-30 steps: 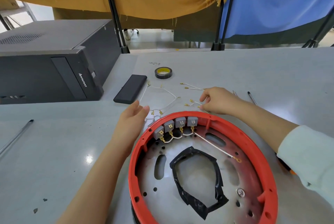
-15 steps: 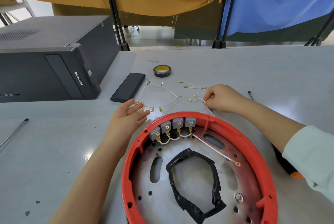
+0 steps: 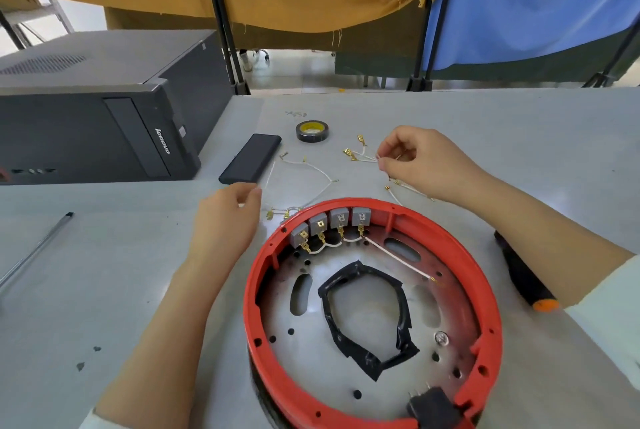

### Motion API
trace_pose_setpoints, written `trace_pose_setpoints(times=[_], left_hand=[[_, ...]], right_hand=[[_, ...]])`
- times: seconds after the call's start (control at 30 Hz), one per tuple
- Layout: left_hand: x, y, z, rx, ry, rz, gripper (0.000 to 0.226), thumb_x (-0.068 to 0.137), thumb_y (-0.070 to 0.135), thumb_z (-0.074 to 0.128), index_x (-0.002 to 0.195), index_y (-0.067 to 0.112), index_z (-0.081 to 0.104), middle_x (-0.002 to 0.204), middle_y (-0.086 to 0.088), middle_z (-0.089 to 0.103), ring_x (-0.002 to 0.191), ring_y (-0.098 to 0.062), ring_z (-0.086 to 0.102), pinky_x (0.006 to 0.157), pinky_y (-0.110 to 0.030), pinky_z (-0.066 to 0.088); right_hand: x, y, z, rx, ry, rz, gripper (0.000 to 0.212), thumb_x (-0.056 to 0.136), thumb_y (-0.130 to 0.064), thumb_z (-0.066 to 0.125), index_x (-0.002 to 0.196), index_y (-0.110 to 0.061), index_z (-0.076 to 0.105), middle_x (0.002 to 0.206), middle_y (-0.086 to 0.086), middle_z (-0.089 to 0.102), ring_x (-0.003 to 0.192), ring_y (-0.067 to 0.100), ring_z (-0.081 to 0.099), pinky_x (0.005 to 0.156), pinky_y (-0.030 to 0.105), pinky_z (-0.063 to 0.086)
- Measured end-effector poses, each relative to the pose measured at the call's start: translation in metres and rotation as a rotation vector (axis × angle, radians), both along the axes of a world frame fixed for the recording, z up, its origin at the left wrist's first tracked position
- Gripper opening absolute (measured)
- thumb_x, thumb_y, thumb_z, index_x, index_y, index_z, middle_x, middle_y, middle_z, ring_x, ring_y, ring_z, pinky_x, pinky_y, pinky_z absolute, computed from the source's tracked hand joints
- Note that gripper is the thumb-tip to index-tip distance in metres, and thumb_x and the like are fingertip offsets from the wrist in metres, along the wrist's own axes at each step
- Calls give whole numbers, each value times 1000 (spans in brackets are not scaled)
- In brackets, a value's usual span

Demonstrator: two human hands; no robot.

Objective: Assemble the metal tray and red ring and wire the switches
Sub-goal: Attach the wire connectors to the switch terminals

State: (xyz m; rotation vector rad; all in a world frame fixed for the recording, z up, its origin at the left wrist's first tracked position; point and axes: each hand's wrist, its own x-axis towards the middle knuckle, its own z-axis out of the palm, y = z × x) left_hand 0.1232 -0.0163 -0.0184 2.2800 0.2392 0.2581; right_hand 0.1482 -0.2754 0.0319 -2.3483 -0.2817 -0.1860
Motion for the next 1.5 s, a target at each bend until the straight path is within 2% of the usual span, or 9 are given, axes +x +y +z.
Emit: trace_pose_setpoints(times=[0.13, 0.23, 0.37, 0.47, 0.77, 0.9, 1.03, 1.27, 1.5], left_hand=[[-20, -13, 34, -369, -61, -246, 19, 94, 44, 54, 93, 33, 70, 98, 15, 72, 85, -1, 65, 83, -24, 50], [-35, -29, 51, -183, -88, -416, 28, 91, 54, 53, 99, 35, 71, 93, 26, 70, 88, 14, 59, 75, -8, 41], [-53, -37, 64, -256, -105, -502, 25, 96, 43, 52, 95, 27, 72, 85, 17, 74, 87, 1, 64, 83, -16, 46], [-62, -36, 62, -254, -125, -519, 18, 95, 33, 57, 90, 28, 73, 80, 15, 74, 77, 6, 65, 68, -4, 44], [-65, -33, 46, -72, -171, -536, 10, 91, 25, 63, 94, 31, 70, 77, 17, 72, 72, 4, 63, 66, -3, 42], [-48, -38, 41, 163, -230, -492, 20, 95, 26, 57, 113, 25, 65, 108, 13, 67, 99, 2, 58, 85, -9, 37], [-38, -48, 41, 313, -27, -568, 35, 97, 21, 55, 131, 19, 57, 134, 3, 58, 123, -14, 52, 103, -25, 37], [-47, -46, 41, 329, 45, -542, 32, 91, 21, 59, 123, 27, 60, 120, 7, 63, 89, -9, 55, 62, -10, 36], [-61, -52, 28, 130, 50, -566, 42, 96, 14, 47, 136, 27, 52, 129, 1, 61, 109, -13, 55, 85, -19, 37]], right_hand=[[-32, 13, 21, -13, -31, 93, 17, 87, -17, 64, 81, -32, 59, 84, -9, 64, 72, 6, 60, 67, 17, 48], [-51, 25, 30, -64, -10, 128, 15, 85, -17, 64, 80, -30, 61, 83, -7, 65, 71, 6, 59, 68, 19, 48], [-72, 31, 30, -104, -10, 117, 8, 86, -20, 64, 83, -28, 62, 81, -6, 66, 70, 3, 59, 67, 18, 48], [-85, 34, 26, -51, 67, 138, 4, 87, -22, 64, 86, -26, 63, 74, -8, 67, 61, -1, 60, 62, 16, 48], [-100, 40, 18, 627, 576, 35, 9, 91, -10, 63, 86, -3, 66, 66, 7, 66, 52, 13, 64, 51, 23, 54], [-100, 42, 13, 398, 557, -69, 14, 96, -6, 54, 86, -2, 62, 67, 11, 61, 49, 16, 62, 49, 24, 56], [-101, 51, 7, 245, 702, -92, 14, 97, 3, 41, 97, -2, 54, 59, 13, 43, 38, 17, 42, 37, 17, 38], [-97, 49, -3, 165, 612, -129, 18, 95, 2, 42, 90, 3, 59, 59, 12, 60, 38, 17, 59, 40, 23, 51], [-99, 53, -20, 206, 611, -132, 28, 92, 4, 37, 81, 0, 62, 42, 2, 60, 41, 19, 63, 40, 24, 51]])
